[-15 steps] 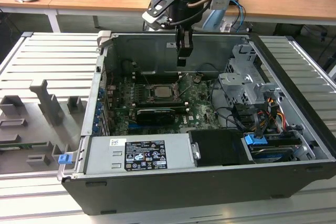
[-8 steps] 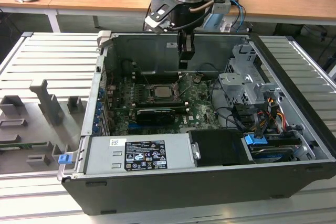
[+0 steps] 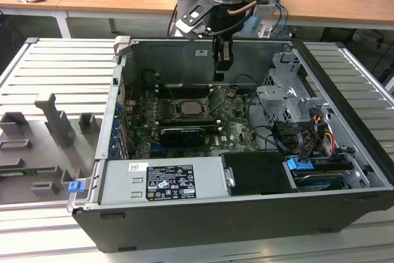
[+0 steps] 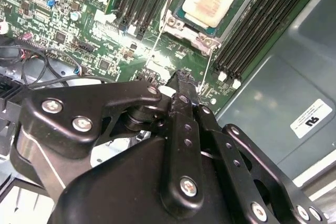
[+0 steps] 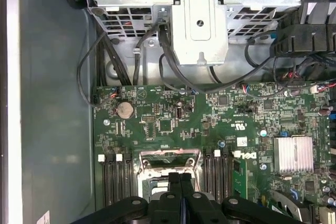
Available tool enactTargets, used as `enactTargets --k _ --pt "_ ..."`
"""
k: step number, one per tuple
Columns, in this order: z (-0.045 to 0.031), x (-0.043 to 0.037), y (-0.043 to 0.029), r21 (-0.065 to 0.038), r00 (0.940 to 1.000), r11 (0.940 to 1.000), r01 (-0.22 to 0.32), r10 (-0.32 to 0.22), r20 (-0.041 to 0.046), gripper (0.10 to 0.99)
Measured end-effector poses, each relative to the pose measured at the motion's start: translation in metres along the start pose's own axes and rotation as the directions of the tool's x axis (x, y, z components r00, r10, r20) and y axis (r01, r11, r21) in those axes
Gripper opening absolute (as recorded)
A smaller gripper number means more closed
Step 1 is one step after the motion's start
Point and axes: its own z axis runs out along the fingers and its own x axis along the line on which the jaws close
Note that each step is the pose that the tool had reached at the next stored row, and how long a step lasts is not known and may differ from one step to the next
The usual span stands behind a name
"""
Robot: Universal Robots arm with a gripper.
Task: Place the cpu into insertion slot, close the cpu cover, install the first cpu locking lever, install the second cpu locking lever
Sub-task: 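Close the cpu cover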
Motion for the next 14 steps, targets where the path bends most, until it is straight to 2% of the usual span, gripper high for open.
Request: enactTargets --k 2,3,4,9,14 --pt "0.0013 0.0025 0.0051 0.000 1.0000 1.0000 0.000 0.000 0.0000 0.106" --pt "0.0034 0.0056 0.0111 0.000 1.0000 1.0000 0.000 0.000 0.0000 0.106" --pt "0.0088 0.0071 0.0172 0.000 1.0000 1.0000 0.000 0.000 0.0004 0.106" --pt "0.0182 0.0105 0.0185 -0.001 0.9999 0.9999 0.013 -0.013 0.0035 0.106" --pt "0.0221 0.0117 0.0194 -0.001 0.9998 0.9998 0.019 -0.019 0.0036 0.106"
